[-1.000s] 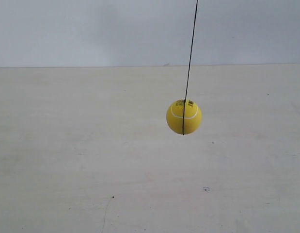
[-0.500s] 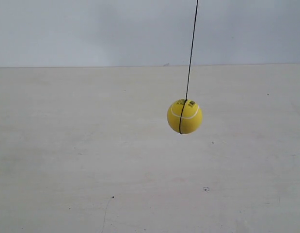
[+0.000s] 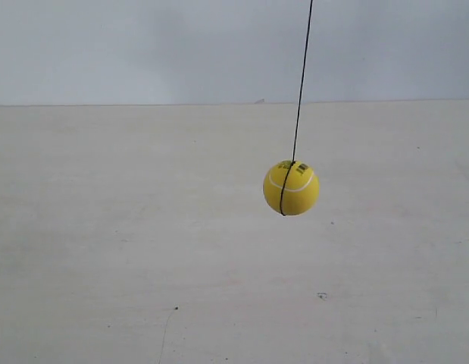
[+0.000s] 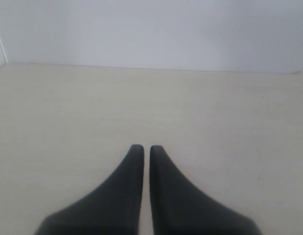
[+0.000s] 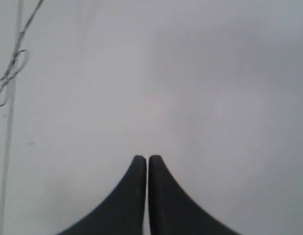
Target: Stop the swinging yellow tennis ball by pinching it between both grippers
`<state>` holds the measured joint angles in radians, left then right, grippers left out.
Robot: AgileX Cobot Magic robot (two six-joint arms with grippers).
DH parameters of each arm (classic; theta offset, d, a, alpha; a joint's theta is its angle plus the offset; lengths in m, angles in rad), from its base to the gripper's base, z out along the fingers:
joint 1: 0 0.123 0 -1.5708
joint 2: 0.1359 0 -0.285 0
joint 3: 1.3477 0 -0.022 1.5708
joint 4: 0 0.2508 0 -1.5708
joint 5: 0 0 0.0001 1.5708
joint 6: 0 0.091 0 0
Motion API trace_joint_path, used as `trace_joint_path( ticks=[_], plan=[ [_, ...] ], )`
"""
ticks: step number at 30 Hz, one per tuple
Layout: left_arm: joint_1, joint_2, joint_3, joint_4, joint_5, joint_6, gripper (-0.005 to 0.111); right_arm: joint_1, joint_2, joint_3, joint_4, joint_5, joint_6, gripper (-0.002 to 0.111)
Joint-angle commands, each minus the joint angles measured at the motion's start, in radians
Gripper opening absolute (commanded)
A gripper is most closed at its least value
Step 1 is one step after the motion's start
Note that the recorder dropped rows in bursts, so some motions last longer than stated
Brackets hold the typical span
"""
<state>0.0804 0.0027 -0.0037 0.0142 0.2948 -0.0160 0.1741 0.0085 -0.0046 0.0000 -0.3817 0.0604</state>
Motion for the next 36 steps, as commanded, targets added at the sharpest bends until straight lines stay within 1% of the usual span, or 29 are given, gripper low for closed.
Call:
trace_joint_path(
  ticks=[1,4,9,12,16,21,36],
  plan=[
    [0.005,-0.003,0.004,0.004,-0.003,-0.009,0.005,-0.113,-0.009,0.005,0.093,0.072,-0.074,0.0],
    [0.005,-0.003,0.004,0.004,-0.003,-0.009,0.005,-0.135,-0.009,0.005,0.09,0.234,-0.114,0.0],
    [0.005,-0.003,0.004,0.004,-0.003,-0.009,0.005,-0.136,-0.009,0.005,0.082,0.55,-0.259,0.0],
    [0.005,-0.003,0.004,0.004,-0.003,-0.009,0.005,-0.134,-0.009,0.005,0.056,0.693,-0.24,0.0],
    [0.005,-0.003,0.004,0.004,-0.003,-0.009,0.005,-0.134,-0.009,0.005,0.054,0.707,-0.145,0.0],
    [0.005,-0.003,0.004,0.004,-0.003,-0.009,0.005,-0.134,-0.009,0.005,0.054,0.709,-0.109,0.0],
    [0.005,-0.003,0.004,0.004,-0.003,-0.009,0.005,-0.134,-0.009,0.005,0.054,0.709,-0.107,0.0]
  ],
)
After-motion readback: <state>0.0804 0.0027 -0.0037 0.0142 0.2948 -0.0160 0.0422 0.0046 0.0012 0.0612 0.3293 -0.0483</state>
